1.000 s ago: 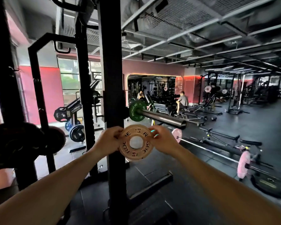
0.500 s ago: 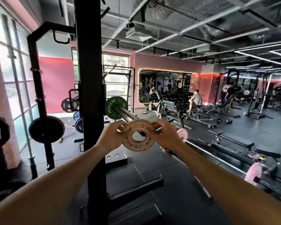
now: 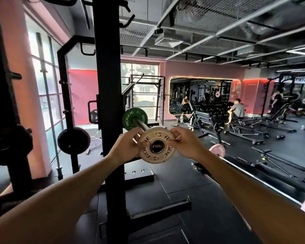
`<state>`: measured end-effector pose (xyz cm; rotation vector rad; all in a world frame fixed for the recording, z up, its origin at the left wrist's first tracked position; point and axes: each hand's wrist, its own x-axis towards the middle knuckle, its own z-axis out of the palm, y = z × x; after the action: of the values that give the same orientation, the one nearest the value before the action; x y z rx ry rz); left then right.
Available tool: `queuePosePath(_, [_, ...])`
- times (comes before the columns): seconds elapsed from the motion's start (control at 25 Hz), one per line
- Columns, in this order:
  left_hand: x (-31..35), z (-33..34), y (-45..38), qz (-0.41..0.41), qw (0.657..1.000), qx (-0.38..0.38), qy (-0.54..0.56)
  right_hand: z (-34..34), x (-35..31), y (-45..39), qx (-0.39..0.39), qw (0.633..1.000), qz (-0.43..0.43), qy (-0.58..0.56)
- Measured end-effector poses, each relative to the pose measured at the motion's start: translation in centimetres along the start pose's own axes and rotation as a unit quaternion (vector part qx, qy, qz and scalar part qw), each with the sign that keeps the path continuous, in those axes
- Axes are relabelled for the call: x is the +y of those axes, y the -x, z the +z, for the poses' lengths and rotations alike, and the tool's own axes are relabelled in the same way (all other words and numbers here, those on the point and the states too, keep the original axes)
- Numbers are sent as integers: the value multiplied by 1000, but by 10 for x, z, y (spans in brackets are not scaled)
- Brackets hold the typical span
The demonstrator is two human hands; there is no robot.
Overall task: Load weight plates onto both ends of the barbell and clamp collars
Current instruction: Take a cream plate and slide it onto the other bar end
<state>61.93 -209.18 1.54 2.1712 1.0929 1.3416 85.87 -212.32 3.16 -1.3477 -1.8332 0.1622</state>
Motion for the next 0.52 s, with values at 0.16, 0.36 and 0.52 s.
queuePosePath(0.16, [-3, -2, -13, 2, 999, 5, -38, 6, 7, -15, 4, 1000, -16, -7])
queuePosePath(0.36, [-23, 6, -42, -48, 992, 55, -105, 34, 23, -49, 18, 999, -5, -31])
queuePosePath(0.52, [-54, 5, -75, -64, 992, 62, -88, 54, 42, -90, 5, 999, -5, -36])
